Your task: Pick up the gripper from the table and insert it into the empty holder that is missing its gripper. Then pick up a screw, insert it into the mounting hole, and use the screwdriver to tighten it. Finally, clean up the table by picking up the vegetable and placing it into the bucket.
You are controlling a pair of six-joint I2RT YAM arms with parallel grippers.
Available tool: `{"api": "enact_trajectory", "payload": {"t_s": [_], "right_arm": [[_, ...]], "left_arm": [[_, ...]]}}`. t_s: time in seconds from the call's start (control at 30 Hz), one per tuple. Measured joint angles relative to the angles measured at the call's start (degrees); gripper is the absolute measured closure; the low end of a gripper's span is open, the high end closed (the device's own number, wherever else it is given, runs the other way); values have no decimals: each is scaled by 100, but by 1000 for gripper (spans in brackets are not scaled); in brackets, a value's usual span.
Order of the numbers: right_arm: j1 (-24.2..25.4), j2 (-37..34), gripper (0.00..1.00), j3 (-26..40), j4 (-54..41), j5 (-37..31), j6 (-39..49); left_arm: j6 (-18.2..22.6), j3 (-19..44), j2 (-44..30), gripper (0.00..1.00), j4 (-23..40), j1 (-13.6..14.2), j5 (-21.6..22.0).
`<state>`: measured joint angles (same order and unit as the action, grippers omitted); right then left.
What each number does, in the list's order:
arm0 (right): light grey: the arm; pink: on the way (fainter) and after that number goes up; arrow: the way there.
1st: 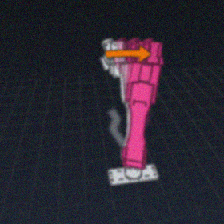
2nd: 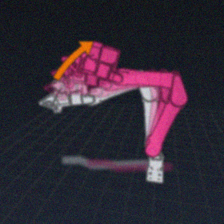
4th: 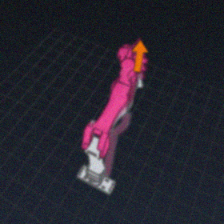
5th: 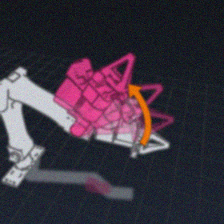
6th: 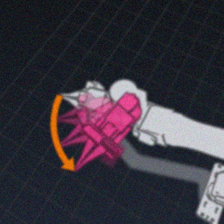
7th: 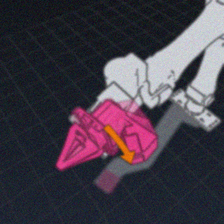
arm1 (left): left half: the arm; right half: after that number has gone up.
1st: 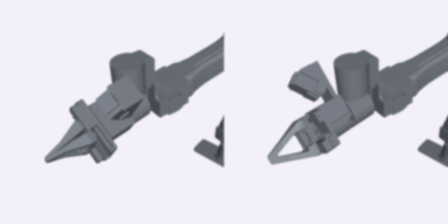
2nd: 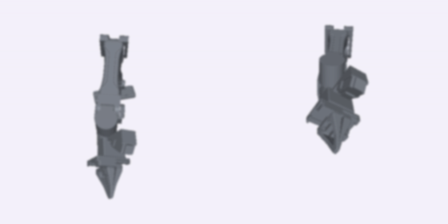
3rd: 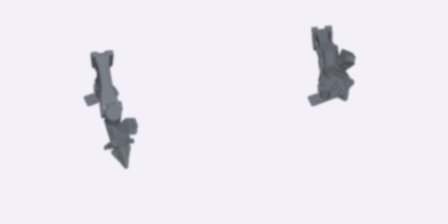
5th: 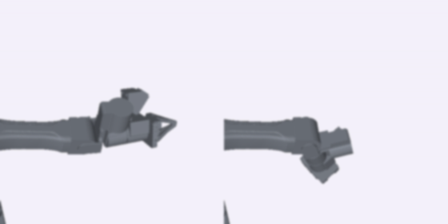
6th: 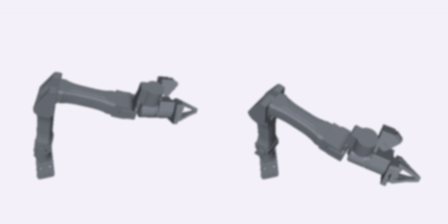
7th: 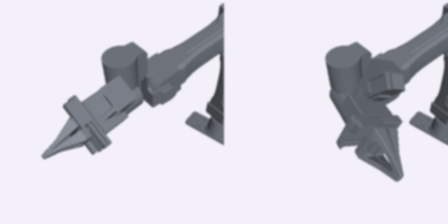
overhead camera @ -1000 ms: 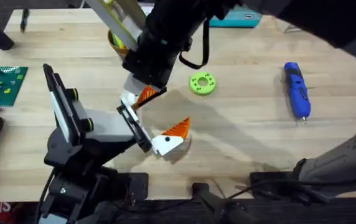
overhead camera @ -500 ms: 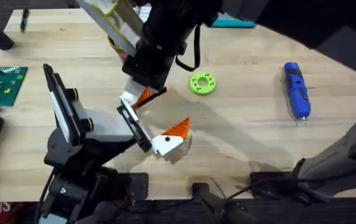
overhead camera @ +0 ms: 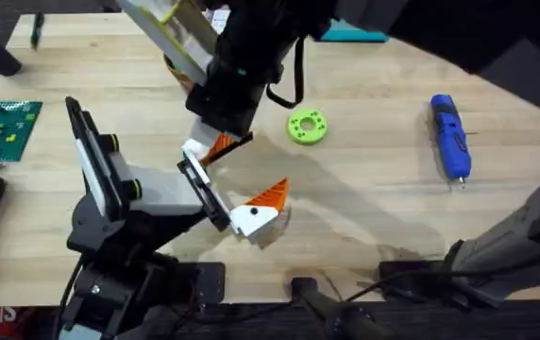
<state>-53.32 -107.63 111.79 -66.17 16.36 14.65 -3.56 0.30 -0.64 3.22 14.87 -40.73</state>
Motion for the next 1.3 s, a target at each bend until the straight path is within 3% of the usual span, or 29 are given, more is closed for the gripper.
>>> {"api": "enact_trajectory", "payload": {"t_s": [1.03,1.07,1.13,1.27,1.3], "right_arm": [[22,-184,992,0,-29,170,39],[26,-184,942,0,-33,177,33],[38,-184,697,0,-49,203,40],[104,-170,104,0,-9,168,45],[149,-170,43,0,-11,159,66]], "left_arm": [[-104,0,-22,12,2,-7,26],[-102,0,-22,12,2,-7,29],[-107,0,-20,12,2,-9,60],[-124,0,-15,12,-2,-17,116],[-119,0,-15,12,-2,-17,108]]}}
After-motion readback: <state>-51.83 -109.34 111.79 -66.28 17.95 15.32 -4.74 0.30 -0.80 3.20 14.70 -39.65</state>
